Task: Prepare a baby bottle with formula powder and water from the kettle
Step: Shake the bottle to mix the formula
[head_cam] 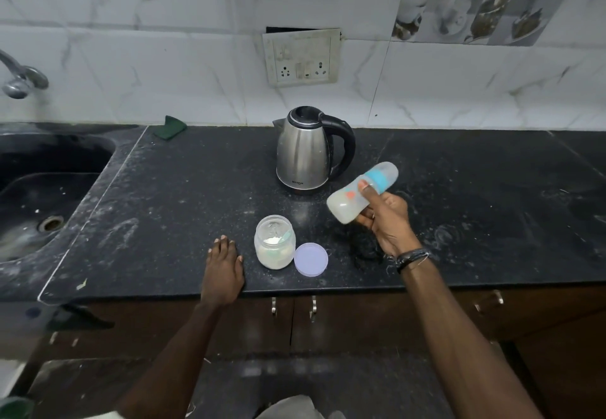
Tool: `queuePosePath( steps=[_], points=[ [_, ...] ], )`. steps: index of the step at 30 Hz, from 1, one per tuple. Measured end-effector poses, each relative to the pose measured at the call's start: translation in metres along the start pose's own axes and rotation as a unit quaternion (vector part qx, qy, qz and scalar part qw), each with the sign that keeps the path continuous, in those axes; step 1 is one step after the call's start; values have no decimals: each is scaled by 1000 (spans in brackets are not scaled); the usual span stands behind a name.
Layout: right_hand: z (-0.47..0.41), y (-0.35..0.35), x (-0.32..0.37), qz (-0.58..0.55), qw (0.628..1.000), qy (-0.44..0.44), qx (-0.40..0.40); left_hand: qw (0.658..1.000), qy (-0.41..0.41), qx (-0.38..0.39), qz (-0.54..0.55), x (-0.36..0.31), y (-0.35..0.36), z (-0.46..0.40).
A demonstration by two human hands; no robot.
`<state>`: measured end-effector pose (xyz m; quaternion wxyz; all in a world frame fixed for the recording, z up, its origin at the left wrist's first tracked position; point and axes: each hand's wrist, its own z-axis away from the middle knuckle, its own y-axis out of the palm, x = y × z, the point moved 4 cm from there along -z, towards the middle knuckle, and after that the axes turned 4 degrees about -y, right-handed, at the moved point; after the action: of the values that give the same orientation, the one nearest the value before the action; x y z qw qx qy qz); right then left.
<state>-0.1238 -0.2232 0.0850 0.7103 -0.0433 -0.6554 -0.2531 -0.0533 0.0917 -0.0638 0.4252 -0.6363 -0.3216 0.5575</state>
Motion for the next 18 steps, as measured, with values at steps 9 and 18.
queuePosePath(
  steps=[9, 18],
  points=[
    [1, 1, 1, 81, 996, 8, 38, 1000, 1, 2, -3, -1, 0, -1],
    [5, 8, 2, 97, 993, 3, 65, 1000, -1, 7, -4, 0, 0, -1]
  ],
)
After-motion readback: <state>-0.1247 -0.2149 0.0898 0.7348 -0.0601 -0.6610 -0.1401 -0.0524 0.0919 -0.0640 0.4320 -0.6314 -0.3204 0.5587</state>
